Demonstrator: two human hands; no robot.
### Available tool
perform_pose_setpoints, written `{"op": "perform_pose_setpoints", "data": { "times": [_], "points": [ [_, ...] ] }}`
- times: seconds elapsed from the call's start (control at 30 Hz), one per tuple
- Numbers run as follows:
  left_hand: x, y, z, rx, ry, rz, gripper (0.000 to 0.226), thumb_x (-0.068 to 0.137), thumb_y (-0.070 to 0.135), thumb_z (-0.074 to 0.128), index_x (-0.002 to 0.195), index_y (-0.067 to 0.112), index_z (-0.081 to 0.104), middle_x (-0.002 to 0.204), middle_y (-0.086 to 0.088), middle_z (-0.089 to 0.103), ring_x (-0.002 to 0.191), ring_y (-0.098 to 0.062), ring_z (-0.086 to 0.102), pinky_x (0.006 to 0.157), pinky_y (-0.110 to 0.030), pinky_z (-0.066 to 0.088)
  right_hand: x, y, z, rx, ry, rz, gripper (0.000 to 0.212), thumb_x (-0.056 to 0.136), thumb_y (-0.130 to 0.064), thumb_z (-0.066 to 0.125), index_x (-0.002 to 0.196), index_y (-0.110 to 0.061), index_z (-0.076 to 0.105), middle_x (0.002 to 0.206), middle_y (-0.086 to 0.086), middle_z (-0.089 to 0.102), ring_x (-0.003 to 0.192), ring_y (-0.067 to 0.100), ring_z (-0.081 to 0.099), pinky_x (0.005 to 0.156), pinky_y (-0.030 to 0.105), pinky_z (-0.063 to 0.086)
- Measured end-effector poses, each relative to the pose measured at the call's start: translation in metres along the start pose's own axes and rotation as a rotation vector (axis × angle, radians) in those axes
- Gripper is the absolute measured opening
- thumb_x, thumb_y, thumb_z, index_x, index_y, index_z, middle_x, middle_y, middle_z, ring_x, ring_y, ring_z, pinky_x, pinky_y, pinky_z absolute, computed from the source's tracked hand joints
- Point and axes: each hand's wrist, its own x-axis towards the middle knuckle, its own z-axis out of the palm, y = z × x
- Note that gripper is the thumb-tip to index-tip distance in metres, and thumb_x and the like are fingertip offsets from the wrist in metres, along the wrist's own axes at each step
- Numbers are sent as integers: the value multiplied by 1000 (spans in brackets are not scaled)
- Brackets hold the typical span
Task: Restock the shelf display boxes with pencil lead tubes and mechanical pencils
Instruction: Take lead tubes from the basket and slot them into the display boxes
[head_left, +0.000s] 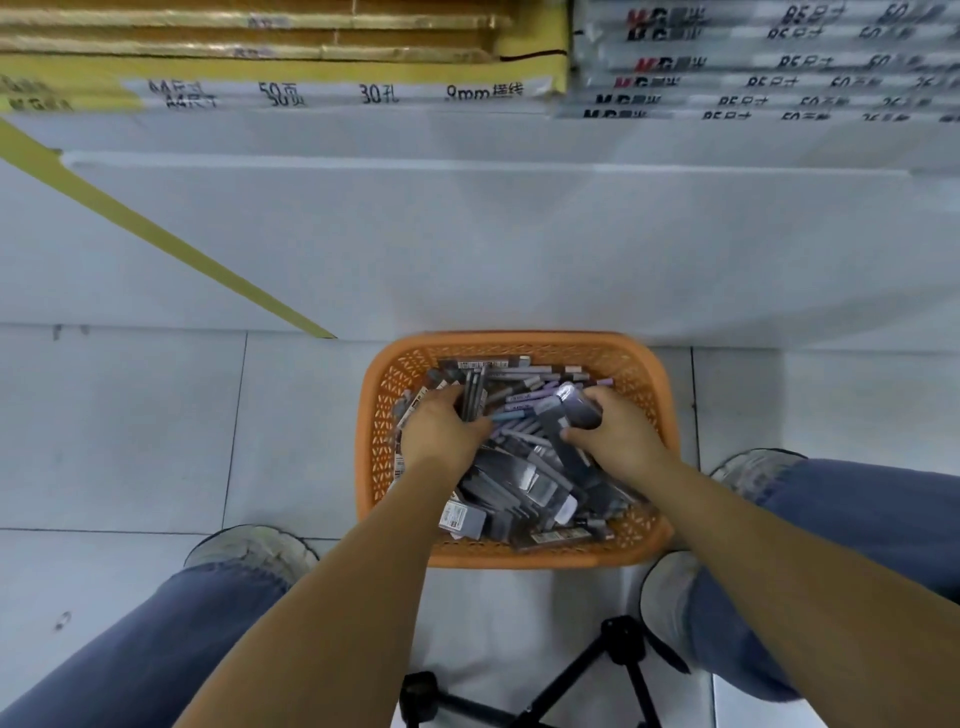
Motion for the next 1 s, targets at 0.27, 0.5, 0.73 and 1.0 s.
{"op": "perform_pose_setpoints", "data": {
  "times": [0.27,0.5,0.73,1.0],
  "points": [
    [-11,-9,-10,-467,-86,-29,42,94,22,63,134,35,53,108,19,67,84,3,62,67,-15,50,-1,-16,-21,-28,-199,28,10,89,-28,63,93,-34,55,83,-10,62,65,4,58,49,17,40],
    [-35,-28,-28,-738,-50,-134,36,93,30,53,129,35,54,110,4,72,85,-17,76,63,-34,63,-21,-10,28,-230,-214,-55,32,86,-25,67,113,-15,52,110,6,54,102,24,53,82,36,44],
    [-50,-46,-29,-830,-92,-186,18,99,23,53,114,34,55,95,1,76,74,-17,77,51,-22,54,-20,-10,36,-113,-192,113,69,78,-28,79,136,-15,44,134,8,54,118,27,54,86,31,44],
    [-56,-48,-28,-816,-171,-277,27,85,35,77,105,19,68,60,2,63,54,-13,53,46,-25,45,-18,-10,24,22,-271,163,58,81,-15,76,134,-13,51,128,8,59,108,23,59,92,33,49]
  ]
}}
